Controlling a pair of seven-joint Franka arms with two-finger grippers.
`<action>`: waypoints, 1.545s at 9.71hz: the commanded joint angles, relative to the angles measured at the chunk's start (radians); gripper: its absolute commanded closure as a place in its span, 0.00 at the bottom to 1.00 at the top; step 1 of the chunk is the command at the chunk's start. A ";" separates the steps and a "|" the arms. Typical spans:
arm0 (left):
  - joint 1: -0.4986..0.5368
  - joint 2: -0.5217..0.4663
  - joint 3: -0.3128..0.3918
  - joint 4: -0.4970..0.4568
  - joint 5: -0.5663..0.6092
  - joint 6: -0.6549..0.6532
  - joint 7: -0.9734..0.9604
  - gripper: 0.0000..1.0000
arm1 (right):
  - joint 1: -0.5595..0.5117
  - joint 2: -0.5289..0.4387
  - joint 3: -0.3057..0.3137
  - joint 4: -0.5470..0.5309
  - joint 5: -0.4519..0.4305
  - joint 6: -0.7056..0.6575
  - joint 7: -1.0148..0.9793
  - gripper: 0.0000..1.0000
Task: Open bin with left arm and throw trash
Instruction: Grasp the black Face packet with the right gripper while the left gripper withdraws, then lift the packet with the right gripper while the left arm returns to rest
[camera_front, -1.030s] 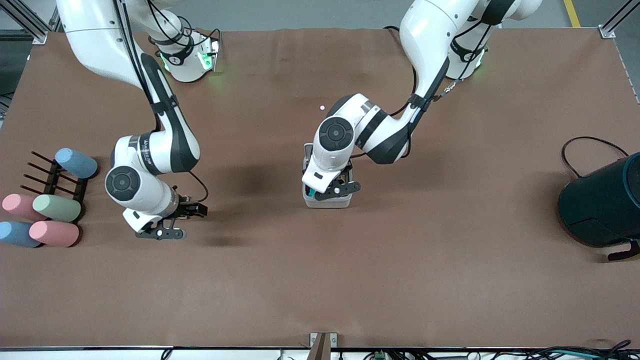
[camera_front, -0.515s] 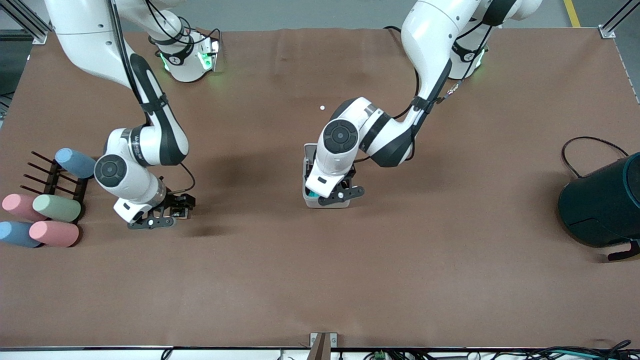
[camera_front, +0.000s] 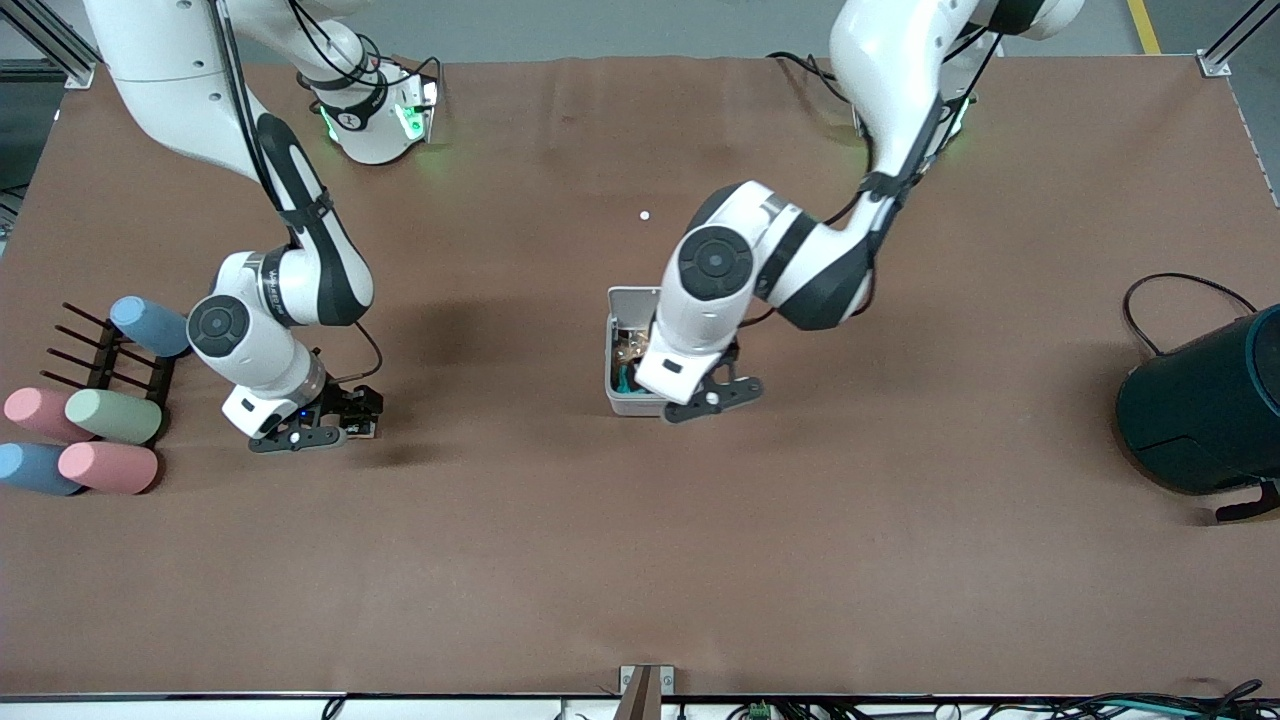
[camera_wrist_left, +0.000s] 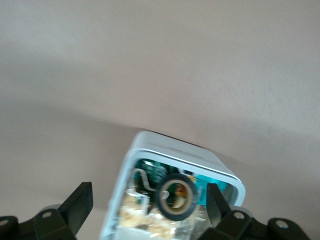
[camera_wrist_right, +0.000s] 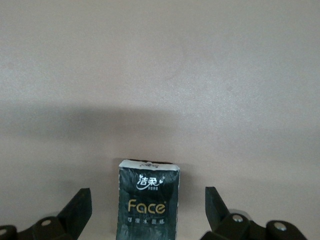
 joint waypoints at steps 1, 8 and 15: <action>0.095 -0.107 -0.003 -0.024 0.028 -0.135 0.119 0.00 | -0.018 -0.006 0.016 -0.046 -0.013 0.048 -0.019 0.01; 0.419 -0.382 -0.003 -0.025 0.042 -0.479 0.497 0.00 | -0.104 0.049 0.094 -0.042 -0.002 0.068 -0.013 0.25; 0.568 -0.624 -0.032 -0.273 0.071 -0.409 0.748 0.00 | -0.093 0.039 0.127 0.066 0.068 -0.126 0.013 0.52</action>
